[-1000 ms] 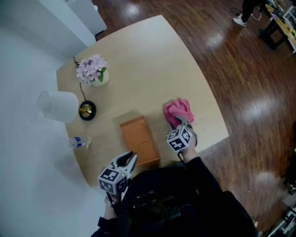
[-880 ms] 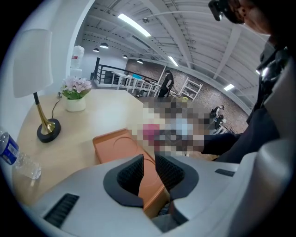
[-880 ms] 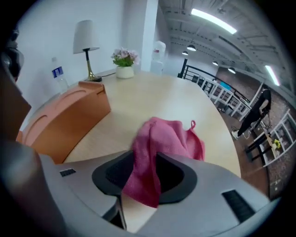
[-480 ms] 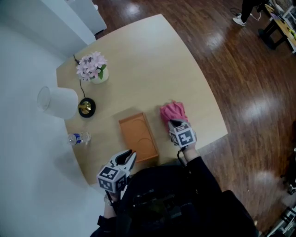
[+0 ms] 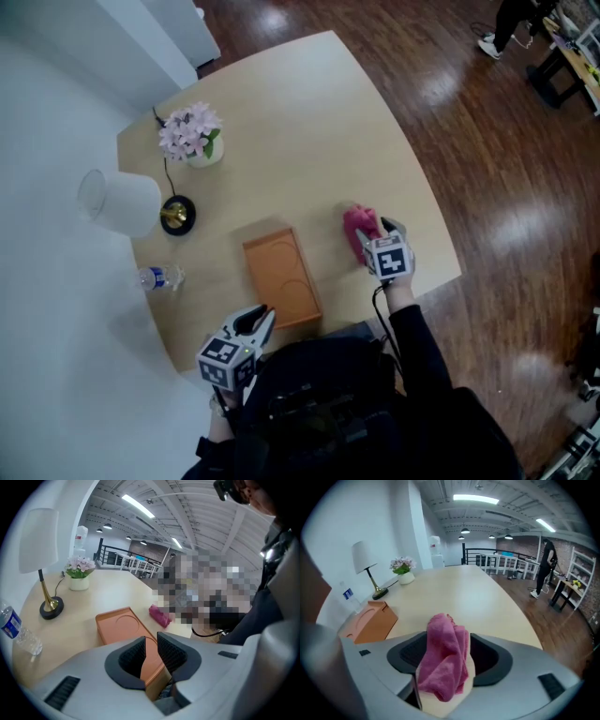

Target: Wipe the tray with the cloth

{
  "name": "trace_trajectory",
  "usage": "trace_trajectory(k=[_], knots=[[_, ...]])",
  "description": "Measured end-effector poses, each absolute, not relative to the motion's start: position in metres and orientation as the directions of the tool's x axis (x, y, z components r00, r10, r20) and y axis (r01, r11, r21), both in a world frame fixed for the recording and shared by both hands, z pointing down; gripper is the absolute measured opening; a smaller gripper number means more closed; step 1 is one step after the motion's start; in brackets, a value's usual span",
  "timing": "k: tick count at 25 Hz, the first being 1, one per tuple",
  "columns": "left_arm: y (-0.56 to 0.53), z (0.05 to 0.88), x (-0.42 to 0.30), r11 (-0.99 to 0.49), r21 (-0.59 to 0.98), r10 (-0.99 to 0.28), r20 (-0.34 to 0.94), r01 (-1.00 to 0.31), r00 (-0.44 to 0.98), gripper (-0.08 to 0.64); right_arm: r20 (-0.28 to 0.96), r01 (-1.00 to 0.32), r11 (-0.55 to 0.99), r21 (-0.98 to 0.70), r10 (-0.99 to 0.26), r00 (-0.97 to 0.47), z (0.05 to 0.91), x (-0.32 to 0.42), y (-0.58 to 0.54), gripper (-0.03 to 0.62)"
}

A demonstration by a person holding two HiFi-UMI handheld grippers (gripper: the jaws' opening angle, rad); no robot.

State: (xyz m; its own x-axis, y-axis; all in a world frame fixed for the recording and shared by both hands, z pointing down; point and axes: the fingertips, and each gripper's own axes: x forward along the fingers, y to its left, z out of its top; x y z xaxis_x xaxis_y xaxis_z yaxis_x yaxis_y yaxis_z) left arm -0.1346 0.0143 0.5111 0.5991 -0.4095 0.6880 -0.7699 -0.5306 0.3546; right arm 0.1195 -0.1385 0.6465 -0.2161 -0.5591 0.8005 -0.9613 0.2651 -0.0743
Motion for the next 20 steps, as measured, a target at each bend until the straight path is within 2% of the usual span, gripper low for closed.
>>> trace_trajectory(k=[2, 6, 7, 9, 11, 15, 20], knots=[[0.015, 0.511, -0.136, -0.523, 0.352, -0.415, 0.69, -0.776, 0.593, 0.078, 0.838, -0.955, 0.29, -0.068, -0.503, -0.213, 0.663, 0.111, -0.14, 0.321], [0.017, 0.509, -0.142, -0.522, 0.337, -0.42, 0.698, -0.784, 0.58, 0.078, 0.909, -0.968, 0.247, -0.038, -0.393, -0.136, 0.698, 0.12, -0.132, 0.315], [0.018, 0.509, -0.144, -0.521, 0.335, -0.421, 0.699, -0.785, 0.578, 0.078, 0.91, -0.97, 0.236, -0.05, -0.39, -0.141, 0.699, 0.12, -0.131, 0.293], [0.019, 0.509, -0.149, -0.516, 0.336, -0.423, 0.7, -0.788, 0.575, 0.078, 0.902, -0.97, 0.231, -0.078, -0.398, -0.167, 0.696, 0.115, -0.132, 0.146], [0.022, 0.509, -0.154, -0.513, 0.339, -0.424, 0.699, -0.789, 0.576, 0.078, 0.893, -0.965, 0.237, -0.109, -0.403, -0.199, 0.69, 0.106, -0.13, 0.102], [0.027, 0.508, -0.159, -0.524, 0.342, -0.43, 0.685, -0.78, 0.589, 0.078, 0.849, -0.96, 0.254, -0.121, -0.474, -0.233, 0.653, 0.097, -0.127, 0.086], [0.031, 0.51, -0.166, -0.538, 0.354, -0.444, 0.652, -0.765, 0.614, 0.078, 0.762, -0.924, 0.345, -0.168, -0.55, -0.344, 0.582, 0.064, -0.108, 0.08]])
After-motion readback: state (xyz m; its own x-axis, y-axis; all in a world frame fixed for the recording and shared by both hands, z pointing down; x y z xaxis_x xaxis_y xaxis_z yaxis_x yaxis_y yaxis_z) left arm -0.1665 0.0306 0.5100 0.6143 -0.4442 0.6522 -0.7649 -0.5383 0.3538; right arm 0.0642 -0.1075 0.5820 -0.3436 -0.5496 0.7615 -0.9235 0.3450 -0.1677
